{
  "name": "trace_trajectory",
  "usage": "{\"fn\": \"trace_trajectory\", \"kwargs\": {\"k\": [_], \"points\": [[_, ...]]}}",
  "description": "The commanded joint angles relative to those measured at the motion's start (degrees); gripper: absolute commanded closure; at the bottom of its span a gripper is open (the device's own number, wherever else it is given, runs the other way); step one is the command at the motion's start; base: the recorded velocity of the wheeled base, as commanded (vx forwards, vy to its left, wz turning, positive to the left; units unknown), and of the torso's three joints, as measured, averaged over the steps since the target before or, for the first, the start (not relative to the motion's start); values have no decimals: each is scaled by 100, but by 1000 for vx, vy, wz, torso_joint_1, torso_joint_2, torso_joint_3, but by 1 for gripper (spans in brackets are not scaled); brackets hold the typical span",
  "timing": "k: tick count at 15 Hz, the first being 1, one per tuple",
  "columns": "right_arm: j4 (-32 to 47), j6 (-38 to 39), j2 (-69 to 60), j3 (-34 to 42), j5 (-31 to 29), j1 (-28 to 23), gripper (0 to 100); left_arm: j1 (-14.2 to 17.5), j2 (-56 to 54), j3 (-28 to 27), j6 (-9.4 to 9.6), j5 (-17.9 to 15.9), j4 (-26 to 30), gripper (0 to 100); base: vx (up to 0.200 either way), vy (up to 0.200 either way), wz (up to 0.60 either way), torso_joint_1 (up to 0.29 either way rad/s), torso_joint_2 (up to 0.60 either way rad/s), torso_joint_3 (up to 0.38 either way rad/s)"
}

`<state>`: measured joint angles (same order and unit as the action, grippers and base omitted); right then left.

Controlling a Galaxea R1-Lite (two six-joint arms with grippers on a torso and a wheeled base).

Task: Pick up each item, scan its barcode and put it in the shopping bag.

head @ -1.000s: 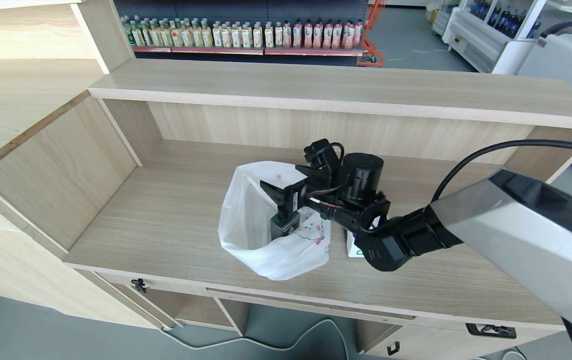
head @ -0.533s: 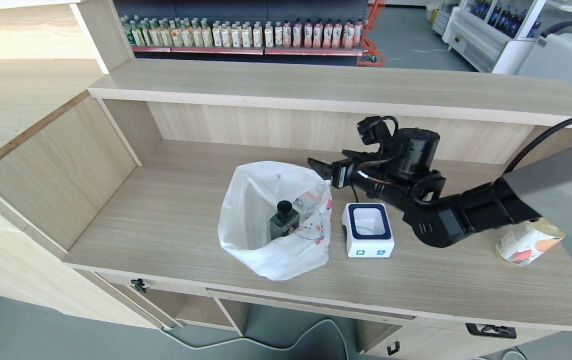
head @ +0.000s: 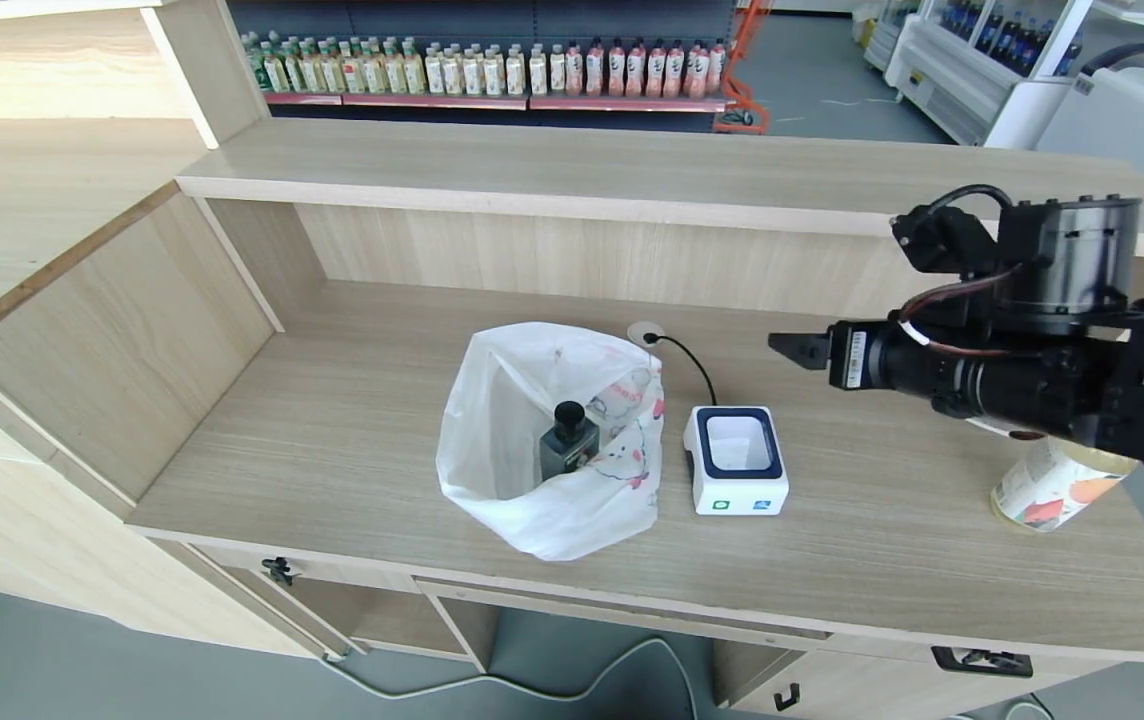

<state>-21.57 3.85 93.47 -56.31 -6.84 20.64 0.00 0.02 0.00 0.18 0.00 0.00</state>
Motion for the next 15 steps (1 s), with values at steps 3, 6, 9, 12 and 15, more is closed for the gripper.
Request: {"fn": "trace_trajectory", "kwargs": {"k": [3,6,9,12,15], "points": [[1374,-218,-2166,1676,-511,-552,0,0,-2,-9,-1,0,0,0,0,0,0,0,0,0],[1418,-262,-2632,2159,-494,-781,0,0,-2,0,-1,0,0,0,0,-200,0,-1,4,1],[1726,-271,-2807,2203,-503,-912,0,0,-2,0,-1,0,0,0,0,-200,0,2,2,2],[1875,-579,-2799,2221,-485,-1387,0,0,6,0,-9,0,0,0,0,-200,0,1,2,4],[1875,-631,-2764,2256,-467,-1563,0,0,6,-9,-1,0,0,0,0,-200,0,2,1,-1]]}}
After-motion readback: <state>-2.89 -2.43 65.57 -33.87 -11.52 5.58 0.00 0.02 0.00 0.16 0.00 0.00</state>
